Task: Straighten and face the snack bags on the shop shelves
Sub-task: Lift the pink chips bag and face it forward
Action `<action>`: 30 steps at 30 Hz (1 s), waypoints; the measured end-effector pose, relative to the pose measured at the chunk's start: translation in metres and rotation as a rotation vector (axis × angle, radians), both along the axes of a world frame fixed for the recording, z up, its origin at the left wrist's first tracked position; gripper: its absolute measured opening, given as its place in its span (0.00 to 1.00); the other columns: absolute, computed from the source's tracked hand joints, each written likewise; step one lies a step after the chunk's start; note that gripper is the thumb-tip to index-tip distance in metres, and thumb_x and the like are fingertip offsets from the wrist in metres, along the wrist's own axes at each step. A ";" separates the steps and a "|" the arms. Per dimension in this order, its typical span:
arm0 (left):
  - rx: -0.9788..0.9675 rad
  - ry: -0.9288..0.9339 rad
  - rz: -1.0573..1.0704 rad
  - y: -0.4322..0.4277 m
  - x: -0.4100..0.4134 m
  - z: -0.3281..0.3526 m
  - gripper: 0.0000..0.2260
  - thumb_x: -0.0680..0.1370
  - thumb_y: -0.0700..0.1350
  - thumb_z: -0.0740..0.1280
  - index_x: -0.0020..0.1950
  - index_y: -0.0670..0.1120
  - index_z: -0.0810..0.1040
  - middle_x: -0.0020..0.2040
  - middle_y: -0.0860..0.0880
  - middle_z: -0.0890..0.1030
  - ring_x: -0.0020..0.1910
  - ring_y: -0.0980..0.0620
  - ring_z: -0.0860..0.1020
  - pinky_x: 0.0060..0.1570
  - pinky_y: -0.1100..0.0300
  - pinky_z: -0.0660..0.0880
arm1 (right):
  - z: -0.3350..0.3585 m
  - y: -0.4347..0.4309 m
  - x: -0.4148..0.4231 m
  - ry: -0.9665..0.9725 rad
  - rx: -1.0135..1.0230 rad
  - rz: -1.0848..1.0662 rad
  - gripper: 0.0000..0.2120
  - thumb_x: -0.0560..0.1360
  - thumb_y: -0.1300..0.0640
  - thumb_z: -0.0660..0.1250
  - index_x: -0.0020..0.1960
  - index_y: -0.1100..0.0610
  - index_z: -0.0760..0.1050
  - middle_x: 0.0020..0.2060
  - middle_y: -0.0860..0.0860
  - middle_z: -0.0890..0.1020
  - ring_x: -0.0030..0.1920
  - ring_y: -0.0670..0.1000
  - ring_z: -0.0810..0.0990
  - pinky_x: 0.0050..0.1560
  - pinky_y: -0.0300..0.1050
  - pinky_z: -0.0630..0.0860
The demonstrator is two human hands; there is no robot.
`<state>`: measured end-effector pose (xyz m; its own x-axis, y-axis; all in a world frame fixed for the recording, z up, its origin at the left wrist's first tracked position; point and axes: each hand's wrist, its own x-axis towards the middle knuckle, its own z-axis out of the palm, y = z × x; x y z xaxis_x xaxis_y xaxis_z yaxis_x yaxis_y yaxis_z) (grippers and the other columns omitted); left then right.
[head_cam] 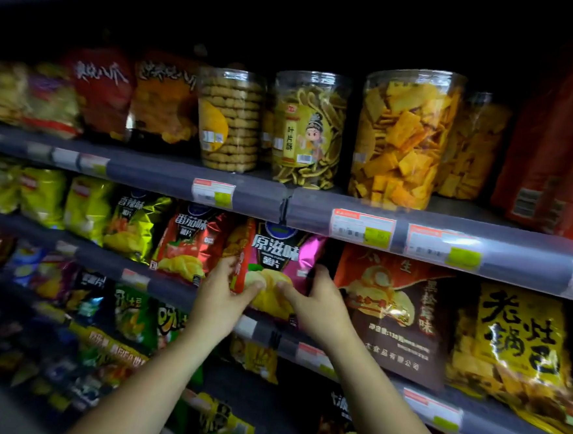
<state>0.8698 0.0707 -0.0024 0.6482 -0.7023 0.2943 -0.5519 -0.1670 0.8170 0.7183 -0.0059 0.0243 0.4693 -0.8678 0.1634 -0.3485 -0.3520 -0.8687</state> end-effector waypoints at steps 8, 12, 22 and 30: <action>-0.102 0.339 -0.376 0.050 0.033 0.012 0.18 0.69 0.53 0.78 0.56 0.56 0.82 0.51 0.57 0.87 0.51 0.60 0.85 0.50 0.63 0.80 | -0.009 0.018 -0.001 -0.342 0.302 0.147 0.30 0.66 0.43 0.81 0.64 0.53 0.79 0.57 0.54 0.88 0.57 0.55 0.87 0.61 0.57 0.82; -0.104 0.631 -0.551 0.057 0.055 -0.003 0.31 0.59 0.50 0.82 0.61 0.54 0.79 0.53 0.48 0.88 0.53 0.49 0.86 0.53 0.55 0.82 | -0.018 0.037 0.012 -0.494 0.443 0.168 0.28 0.65 0.50 0.81 0.63 0.56 0.80 0.55 0.57 0.88 0.55 0.59 0.87 0.58 0.57 0.82; -0.071 0.701 -0.682 0.071 0.086 -0.025 0.32 0.52 0.57 0.85 0.54 0.51 0.86 0.54 0.43 0.87 0.54 0.46 0.85 0.48 0.60 0.79 | -0.043 0.056 0.022 -0.601 0.516 0.237 0.22 0.68 0.60 0.77 0.61 0.63 0.82 0.59 0.70 0.83 0.54 0.63 0.84 0.56 0.57 0.82; -0.247 0.596 -0.574 0.076 0.085 0.018 0.27 0.62 0.55 0.82 0.59 0.56 0.79 0.56 0.57 0.86 0.56 0.59 0.83 0.48 0.68 0.79 | -0.033 0.070 0.015 -0.466 0.313 0.250 0.14 0.68 0.61 0.74 0.54 0.58 0.84 0.48 0.57 0.90 0.44 0.52 0.88 0.42 0.40 0.83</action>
